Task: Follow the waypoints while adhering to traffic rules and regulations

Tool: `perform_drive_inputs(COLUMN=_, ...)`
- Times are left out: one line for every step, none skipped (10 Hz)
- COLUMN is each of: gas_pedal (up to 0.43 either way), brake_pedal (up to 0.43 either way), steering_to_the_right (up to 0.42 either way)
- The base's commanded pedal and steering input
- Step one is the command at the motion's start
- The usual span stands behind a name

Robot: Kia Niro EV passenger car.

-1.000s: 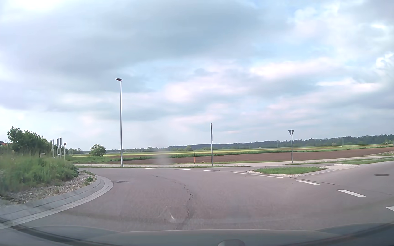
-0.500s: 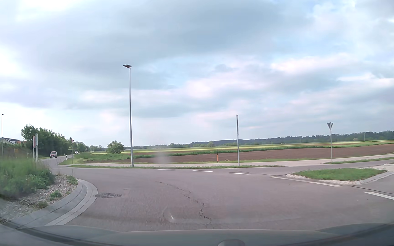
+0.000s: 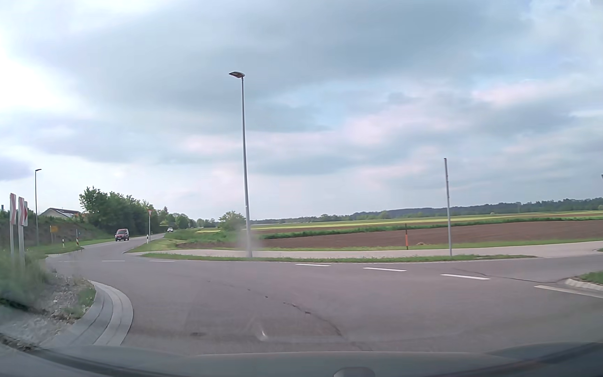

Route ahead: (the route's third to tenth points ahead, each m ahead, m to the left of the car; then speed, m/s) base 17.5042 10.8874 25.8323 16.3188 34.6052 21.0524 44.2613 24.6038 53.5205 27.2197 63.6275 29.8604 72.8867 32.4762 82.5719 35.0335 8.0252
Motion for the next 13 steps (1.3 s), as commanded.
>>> perform_drive_inputs(gas_pedal=0.157, brake_pedal=0.0, steering_to_the_right=-0.229)
perform_drive_inputs(gas_pedal=0.157, brake_pedal=0.0, steering_to_the_right=-0.234)
perform_drive_inputs(gas_pedal=0.157, brake_pedal=0.0, steering_to_the_right=-0.235)
perform_drive_inputs(gas_pedal=0.157, brake_pedal=0.0, steering_to_the_right=-0.234)
perform_drive_inputs(gas_pedal=0.169, brake_pedal=0.0, steering_to_the_right=-0.232)
perform_drive_inputs(gas_pedal=0.177, brake_pedal=0.0, steering_to_the_right=-0.228)
perform_drive_inputs(gas_pedal=0.177, brake_pedal=0.0, steering_to_the_right=-0.219)
perform_drive_inputs(gas_pedal=0.177, brake_pedal=0.0, steering_to_the_right=-0.204)
perform_drive_inputs(gas_pedal=0.22, brake_pedal=0.0, steering_to_the_right=-0.193)
perform_drive_inputs(gas_pedal=0.268, brake_pedal=0.0, steering_to_the_right=-0.182)
perform_drive_inputs(gas_pedal=0.287, brake_pedal=0.0, steering_to_the_right=-0.173)
perform_drive_inputs(gas_pedal=0.299, brake_pedal=0.0, steering_to_the_right=-0.17)
perform_drive_inputs(gas_pedal=0.299, brake_pedal=0.0, steering_to_the_right=-0.167)
